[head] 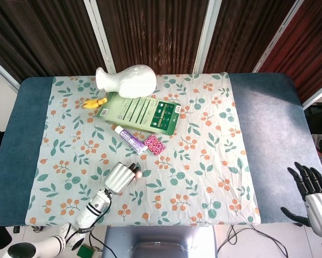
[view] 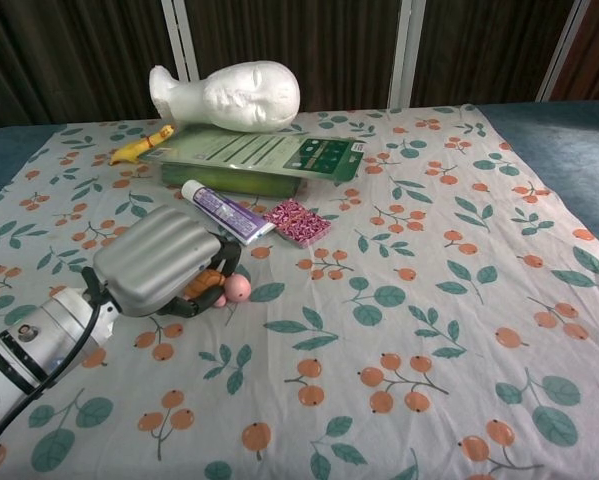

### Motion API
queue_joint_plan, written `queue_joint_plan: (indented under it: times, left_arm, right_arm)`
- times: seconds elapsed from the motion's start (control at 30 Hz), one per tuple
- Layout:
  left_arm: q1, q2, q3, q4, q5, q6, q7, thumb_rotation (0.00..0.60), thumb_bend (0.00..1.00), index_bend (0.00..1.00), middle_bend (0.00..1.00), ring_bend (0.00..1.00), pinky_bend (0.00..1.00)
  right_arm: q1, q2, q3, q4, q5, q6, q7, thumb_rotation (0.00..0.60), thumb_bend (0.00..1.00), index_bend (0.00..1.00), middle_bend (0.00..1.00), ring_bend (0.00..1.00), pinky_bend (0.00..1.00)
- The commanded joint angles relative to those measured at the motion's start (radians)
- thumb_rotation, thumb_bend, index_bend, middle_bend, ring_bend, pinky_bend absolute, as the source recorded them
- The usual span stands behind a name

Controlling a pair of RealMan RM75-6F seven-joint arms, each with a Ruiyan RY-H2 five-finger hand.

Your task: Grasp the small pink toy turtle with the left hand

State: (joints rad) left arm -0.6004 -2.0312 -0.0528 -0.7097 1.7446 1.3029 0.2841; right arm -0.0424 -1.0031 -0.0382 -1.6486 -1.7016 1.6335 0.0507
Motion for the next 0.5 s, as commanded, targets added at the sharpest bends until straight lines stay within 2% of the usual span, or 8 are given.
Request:
queue_joint_plan:
  times: [0.03,0.13,0.27,0.37,0.5]
  left_arm:
    - [0.0,-0.026,0.011,0.047,-0.001,0.029,-0.031,0.6,0.52,0.84,0.92,1.0,1.0]
    - [-0.002,-0.03,0.022,0.059,-0.003,0.035,-0.071,0.6,0.49,0.79,0.87,1.0,1.0]
    - [-0.006,-0.017,0.031,0.044,-0.016,0.013,-0.081,0.6,0.42,0.46,0.64,1.0,1.0]
    - [-0.007,-0.004,0.034,0.019,-0.027,-0.001,-0.079,0.6,0.39,0.3,0.47,1.0,1.0]
    - [-0.009,0.008,0.037,-0.007,-0.041,-0.022,-0.066,0.6,0.35,0.24,0.27,1.0,1.0]
  right_arm:
    - [0.0,-0.001,0.0,0.001,-0.001,0.0,-0.001,0.6,0.17,0.0,0.0,0.0,0.0]
    - [0.001,-0.001,-0.001,0.0,-0.002,-0.003,-0.002,0.6,0.17,0.0,0.0,0.0,0.0]
    - [0.0,-0.001,0.0,0.0,-0.002,-0.003,-0.003,0.6,0.17,0.0,0.0,0.0,0.0]
    - [0.0,-0.001,-0.001,0.0,-0.004,-0.002,-0.002,0.6,0.17,0.0,0.0,0.0,0.0]
    - [-0.001,0.0,-0.001,0.0,-0.005,0.0,0.001,0.6,0.17,0.0,0.0,0.0,0.0]
